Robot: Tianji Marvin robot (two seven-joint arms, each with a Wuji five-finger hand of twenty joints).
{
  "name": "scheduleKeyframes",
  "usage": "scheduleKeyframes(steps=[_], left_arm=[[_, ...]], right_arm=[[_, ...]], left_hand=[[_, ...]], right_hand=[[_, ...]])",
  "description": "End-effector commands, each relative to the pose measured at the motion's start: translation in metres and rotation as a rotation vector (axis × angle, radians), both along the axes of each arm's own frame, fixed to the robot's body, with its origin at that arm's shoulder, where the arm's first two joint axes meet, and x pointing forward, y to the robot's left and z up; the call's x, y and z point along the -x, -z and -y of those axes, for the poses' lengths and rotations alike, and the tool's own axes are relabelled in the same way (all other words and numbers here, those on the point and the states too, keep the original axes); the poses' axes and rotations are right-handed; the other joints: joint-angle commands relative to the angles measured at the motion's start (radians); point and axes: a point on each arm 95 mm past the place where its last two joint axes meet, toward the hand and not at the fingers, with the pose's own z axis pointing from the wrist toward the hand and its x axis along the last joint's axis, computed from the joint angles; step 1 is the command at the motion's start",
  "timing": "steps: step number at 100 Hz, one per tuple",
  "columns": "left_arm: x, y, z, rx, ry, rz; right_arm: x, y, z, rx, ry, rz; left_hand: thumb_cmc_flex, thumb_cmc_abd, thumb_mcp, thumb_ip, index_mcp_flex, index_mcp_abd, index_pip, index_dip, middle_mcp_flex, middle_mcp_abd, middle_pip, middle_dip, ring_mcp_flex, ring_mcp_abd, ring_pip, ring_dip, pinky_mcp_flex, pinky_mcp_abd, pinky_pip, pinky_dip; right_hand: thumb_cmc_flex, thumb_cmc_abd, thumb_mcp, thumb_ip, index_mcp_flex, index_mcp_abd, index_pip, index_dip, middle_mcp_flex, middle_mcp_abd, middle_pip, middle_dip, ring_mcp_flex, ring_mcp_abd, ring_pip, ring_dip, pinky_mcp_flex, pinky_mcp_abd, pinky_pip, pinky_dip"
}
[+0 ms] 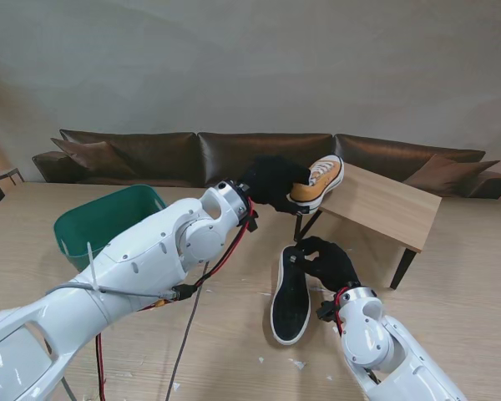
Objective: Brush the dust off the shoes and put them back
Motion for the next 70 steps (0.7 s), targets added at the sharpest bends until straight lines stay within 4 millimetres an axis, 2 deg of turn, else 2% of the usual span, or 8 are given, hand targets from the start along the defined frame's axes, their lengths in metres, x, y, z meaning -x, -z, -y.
scheduleKeyframes(steps=[1, 40, 70], left_arm=[[-0.002, -0.013, 0.012, 0.015, 0.022, 0.018], [-0.027, -0.001, 0.025, 0.004, 0.068, 0.012], [-0.032, 0.001, 0.033, -0.021, 0.120, 0.046]], right_arm=[[0.000, 0.003, -0.004, -0.007, -0.008, -0.017], [-0.004, 0.006, -0.003, -0.033, 0.005, -0.027], [-0.004, 0.008, -0.002, -0.039, 0.008, -0.042]], left_hand=[[0.174, 0.126, 0.071, 0.042, 0.093, 0.096, 0.409, 0.168, -0.008, -0.102, -0.034, 0.021, -0.012, -0.005, -0.014, 0.006, -0.017, -0.046, 0.010, 0.005], [0.176, 0.094, 0.063, 0.040, 0.118, 0.074, 0.353, 0.165, -0.007, -0.120, -0.076, -0.003, -0.031, 0.001, -0.052, -0.009, -0.040, -0.092, -0.020, 0.002], [0.183, 0.032, 0.109, 0.029, 0.153, 0.064, 0.324, 0.165, -0.006, -0.149, -0.091, -0.015, -0.053, 0.000, -0.094, -0.017, -0.074, -0.126, -0.069, 0.001]], right_hand=[[-0.032, 0.028, 0.008, 0.028, 0.015, 0.003, -0.003, -0.004, -0.014, 0.016, 0.006, -0.013, -0.014, 0.002, 0.013, 0.004, -0.283, 0.021, -0.015, 0.001], [-0.032, 0.032, 0.014, 0.027, 0.017, 0.008, 0.000, -0.006, -0.010, 0.020, 0.008, -0.014, -0.013, 0.004, 0.016, 0.004, -0.284, 0.024, -0.015, 0.000], [-0.034, 0.038, 0.015, 0.027, 0.017, 0.012, 0.002, -0.007, -0.010, 0.021, 0.009, -0.015, -0.014, 0.006, 0.016, 0.003, -0.286, 0.025, -0.015, 0.000]])
